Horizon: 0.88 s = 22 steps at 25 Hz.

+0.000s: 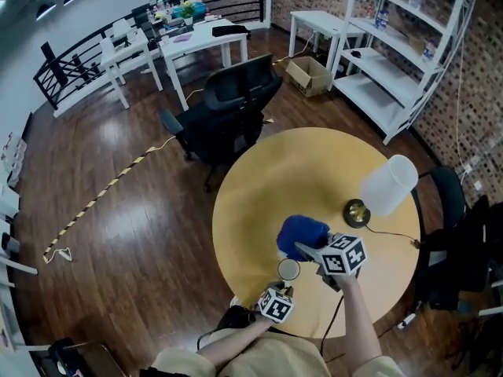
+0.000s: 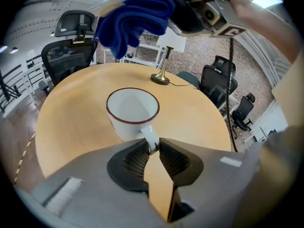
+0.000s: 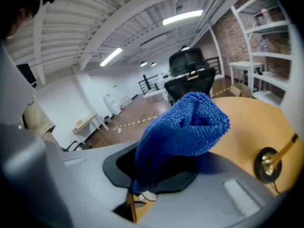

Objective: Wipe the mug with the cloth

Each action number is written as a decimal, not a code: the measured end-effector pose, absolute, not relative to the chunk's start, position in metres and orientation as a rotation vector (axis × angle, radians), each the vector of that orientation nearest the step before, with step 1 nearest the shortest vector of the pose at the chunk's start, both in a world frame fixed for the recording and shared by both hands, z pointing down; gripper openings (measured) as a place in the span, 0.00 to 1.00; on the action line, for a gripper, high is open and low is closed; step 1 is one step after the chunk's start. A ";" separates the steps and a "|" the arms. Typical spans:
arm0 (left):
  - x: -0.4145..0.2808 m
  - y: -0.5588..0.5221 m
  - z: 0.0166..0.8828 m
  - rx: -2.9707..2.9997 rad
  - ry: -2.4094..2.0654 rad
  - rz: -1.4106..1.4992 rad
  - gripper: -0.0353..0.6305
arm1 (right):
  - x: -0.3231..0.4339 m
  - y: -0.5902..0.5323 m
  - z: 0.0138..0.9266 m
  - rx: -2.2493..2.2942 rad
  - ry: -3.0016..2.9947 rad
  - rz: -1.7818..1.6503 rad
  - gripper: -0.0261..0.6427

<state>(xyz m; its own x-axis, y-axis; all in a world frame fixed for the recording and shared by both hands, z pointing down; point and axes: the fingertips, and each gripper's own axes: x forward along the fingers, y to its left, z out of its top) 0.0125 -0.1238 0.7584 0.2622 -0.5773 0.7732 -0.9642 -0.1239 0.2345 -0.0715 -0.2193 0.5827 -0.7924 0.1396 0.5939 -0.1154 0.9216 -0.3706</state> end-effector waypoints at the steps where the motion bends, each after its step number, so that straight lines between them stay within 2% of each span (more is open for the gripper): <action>1: 0.010 -0.122 0.758 1.814 -1.403 0.677 0.14 | -0.085 -0.211 0.590 -0.098 -2.357 0.490 0.14; 8: -0.005 -0.110 0.759 1.945 -1.308 0.750 0.14 | -0.132 -0.139 0.685 -0.481 -1.789 0.223 0.14; 14: -0.010 -0.111 0.749 1.955 -1.334 0.703 0.14 | -0.115 -0.114 0.746 -0.558 -1.427 0.160 0.14; 22: -0.026 -0.116 0.750 1.926 -1.394 0.662 0.14 | -0.093 -0.096 0.764 -0.555 -1.125 0.111 0.13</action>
